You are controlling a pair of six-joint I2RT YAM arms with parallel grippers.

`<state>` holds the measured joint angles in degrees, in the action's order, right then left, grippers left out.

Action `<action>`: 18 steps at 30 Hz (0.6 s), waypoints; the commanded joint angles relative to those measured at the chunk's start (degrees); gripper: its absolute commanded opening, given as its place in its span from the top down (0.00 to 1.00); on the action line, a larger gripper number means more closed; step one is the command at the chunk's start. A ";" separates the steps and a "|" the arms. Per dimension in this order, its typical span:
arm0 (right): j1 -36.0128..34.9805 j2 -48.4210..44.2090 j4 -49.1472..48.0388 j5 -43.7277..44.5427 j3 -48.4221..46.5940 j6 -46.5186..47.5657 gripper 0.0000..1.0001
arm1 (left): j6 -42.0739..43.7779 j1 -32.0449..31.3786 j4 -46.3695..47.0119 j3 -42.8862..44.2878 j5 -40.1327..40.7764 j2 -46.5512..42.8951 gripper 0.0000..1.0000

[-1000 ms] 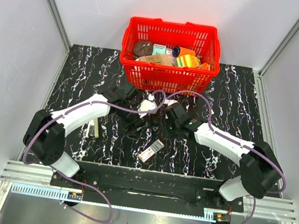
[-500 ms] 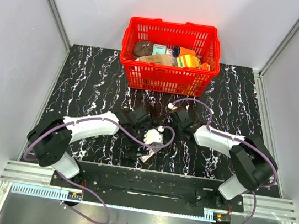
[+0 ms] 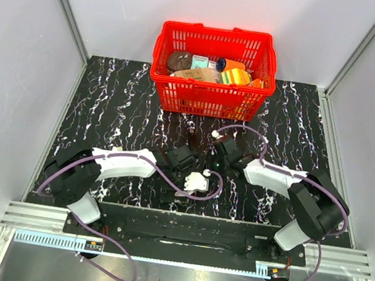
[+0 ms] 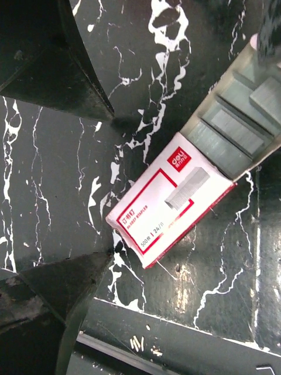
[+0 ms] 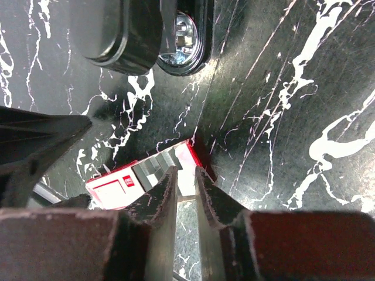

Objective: Unload the staples from the stapler

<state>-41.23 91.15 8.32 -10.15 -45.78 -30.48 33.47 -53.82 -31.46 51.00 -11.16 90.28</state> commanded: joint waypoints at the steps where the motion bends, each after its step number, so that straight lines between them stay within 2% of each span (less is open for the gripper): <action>1: 0.45 -5.28 -0.23 1.71 -0.19 0.95 0.76 | 0.98 -1.02 3.86 -0.90 2.98 1.12 0.01; 18: 1.24 0.78 -3.22 1.45 2.45 1.04 0.77 | 1.07 -1.11 5.71 -1.08 4.04 2.09 0.02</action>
<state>-40.40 91.50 7.51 -8.88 -44.27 -30.00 33.54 -54.76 -28.21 50.43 -10.02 90.91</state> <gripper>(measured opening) 0.234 0.987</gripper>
